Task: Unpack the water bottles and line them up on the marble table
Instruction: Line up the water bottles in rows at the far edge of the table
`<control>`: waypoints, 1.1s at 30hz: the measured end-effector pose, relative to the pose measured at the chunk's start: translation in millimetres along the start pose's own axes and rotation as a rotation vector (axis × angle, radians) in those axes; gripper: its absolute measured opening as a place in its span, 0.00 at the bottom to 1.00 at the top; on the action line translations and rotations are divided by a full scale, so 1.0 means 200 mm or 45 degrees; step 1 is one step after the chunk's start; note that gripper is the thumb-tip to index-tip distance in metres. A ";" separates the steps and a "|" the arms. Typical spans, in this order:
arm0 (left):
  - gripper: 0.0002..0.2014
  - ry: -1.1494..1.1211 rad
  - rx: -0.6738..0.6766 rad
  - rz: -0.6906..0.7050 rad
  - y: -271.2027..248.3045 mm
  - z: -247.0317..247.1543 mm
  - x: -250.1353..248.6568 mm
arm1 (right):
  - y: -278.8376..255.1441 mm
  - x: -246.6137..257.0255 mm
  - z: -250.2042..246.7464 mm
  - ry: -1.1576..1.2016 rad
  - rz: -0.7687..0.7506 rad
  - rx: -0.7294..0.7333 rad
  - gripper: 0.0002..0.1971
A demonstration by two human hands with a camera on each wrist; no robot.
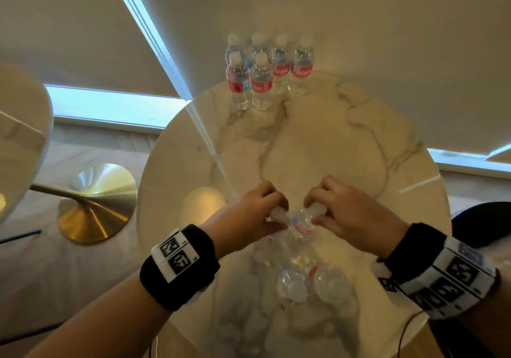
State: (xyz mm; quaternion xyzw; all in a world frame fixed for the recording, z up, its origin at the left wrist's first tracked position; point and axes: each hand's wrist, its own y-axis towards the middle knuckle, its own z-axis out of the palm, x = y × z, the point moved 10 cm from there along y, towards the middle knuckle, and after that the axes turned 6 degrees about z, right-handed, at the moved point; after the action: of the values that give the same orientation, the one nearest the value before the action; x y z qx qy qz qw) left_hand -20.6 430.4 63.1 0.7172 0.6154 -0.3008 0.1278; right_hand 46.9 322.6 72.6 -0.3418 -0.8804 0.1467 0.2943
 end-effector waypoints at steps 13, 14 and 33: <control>0.17 0.225 -0.308 -0.161 1.08 -0.68 0.42 | 1.07 -0.34 -0.85 -0.085 0.265 -0.377 0.15; 0.18 0.239 -0.307 -0.165 1.12 -0.71 0.45 | 1.11 -0.35 -0.87 -0.088 0.261 -0.388 0.15; 0.21 0.423 -0.164 -0.090 1.33 -0.86 0.55 | 1.23 -0.36 -0.93 -0.078 0.162 -0.370 0.23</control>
State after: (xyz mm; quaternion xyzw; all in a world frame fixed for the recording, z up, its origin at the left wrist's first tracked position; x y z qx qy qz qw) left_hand 288.4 559.1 83.4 0.7252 0.6710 -0.1425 0.0595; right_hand 332.4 461.6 74.3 -0.4314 -0.8773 0.0465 0.2051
